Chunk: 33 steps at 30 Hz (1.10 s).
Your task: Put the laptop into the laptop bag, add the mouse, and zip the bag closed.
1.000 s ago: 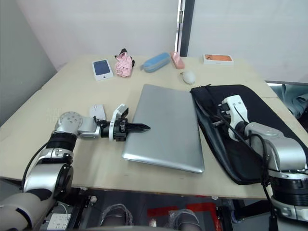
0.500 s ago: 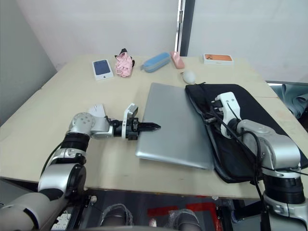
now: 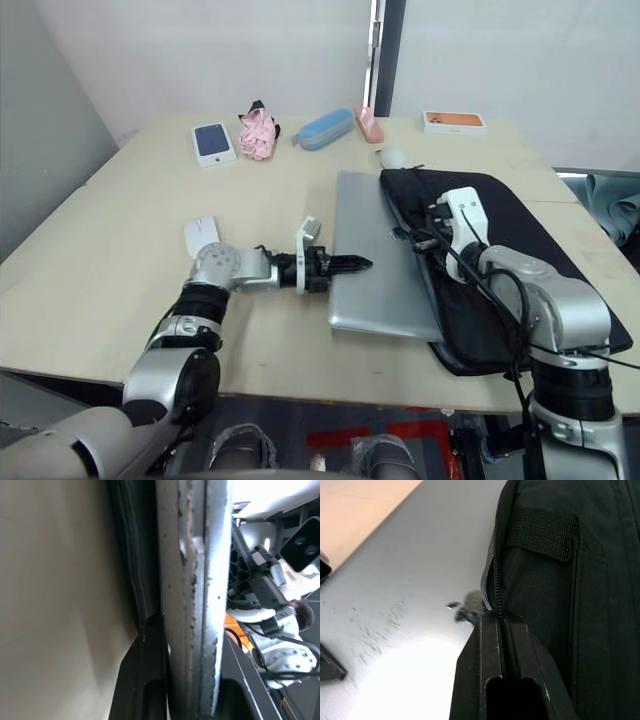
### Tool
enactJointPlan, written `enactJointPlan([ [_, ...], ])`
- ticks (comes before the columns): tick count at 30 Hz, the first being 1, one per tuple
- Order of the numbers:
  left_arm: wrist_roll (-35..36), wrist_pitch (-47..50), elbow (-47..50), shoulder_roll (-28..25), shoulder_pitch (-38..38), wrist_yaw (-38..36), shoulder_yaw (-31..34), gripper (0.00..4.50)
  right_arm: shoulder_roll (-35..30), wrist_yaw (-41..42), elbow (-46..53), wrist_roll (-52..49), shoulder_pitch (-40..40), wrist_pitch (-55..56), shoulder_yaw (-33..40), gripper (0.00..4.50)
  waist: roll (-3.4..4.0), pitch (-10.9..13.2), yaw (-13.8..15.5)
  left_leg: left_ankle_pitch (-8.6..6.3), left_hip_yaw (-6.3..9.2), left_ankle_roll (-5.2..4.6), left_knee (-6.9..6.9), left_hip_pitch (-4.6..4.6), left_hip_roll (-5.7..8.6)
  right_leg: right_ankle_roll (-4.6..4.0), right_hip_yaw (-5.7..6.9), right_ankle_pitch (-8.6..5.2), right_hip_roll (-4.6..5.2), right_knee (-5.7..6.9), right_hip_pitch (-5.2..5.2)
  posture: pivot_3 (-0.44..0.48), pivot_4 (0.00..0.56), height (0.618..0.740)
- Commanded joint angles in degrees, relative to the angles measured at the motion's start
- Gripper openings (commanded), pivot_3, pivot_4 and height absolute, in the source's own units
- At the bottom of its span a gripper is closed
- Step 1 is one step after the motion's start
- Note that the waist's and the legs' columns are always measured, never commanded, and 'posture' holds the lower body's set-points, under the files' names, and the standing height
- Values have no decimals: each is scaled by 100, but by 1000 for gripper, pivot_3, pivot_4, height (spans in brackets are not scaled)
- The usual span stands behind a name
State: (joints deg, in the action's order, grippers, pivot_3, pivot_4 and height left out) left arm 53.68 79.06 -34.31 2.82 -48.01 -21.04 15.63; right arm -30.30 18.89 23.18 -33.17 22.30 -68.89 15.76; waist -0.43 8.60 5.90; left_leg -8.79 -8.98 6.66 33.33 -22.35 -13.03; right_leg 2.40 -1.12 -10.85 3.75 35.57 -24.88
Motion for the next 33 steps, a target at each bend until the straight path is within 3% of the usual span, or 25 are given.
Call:
enactJointPlan([
  [1, 272, -187, 302, 321, -313, -197, 222, 302, 121, -110, 308, -165, 194, -94, 62, 36, 2, 1, -3, 0, 0, 0, 0, 0, 0, 0, 0, 0, 0, 0, 0, 0, 150, 740],
  [11, 28, -621, 209, 847, -227, -150, 93, 302, 352, -309, 452, -310, 265, -418, 142, 36, 10, 5, -8, 0, 0, 0, -2, 0, 1, 3, -1, 1, 1, -2, 0, 0, 150, 740],
  [16, -10, -723, 306, 844, -154, -193, 40, 302, 292, -332, 410, -279, 240, -394, 124, 36, 11, 6, -6, 0, 0, 0, -2, 0, 4, 4, -1, 2, 4, -3, 0, 0, 150, 740],
  [18, -36, -681, 440, 769, -78, -306, -94, 1321, 248, -318, 366, -247, 235, -349, 92, 0, 11, 6, -3, 0, 0, 1, -2, 0, 4, 4, -1, 2, 5, -3, 0, 0, 150, 740],
  [24, -176, -498, 834, 494, 152, -519, -502, 3355, 175, -282, 298, -215, 243, -279, 52, 0, 13, 5, 2, 0, 0, 1, -1, 3, 6, 4, -1, 2, 7, -3, 2, 0, 150, 740],
  [33, -173, -289, 1446, -310, 423, -1014, -683, 3355, -193, 74, 240, -336, 210, -283, 94, 0, 14, 4, -9, 0, -1, 0, 0, 7, 6, 6, -4, 4, 7, 2, 2, 0, 150, 740],
])
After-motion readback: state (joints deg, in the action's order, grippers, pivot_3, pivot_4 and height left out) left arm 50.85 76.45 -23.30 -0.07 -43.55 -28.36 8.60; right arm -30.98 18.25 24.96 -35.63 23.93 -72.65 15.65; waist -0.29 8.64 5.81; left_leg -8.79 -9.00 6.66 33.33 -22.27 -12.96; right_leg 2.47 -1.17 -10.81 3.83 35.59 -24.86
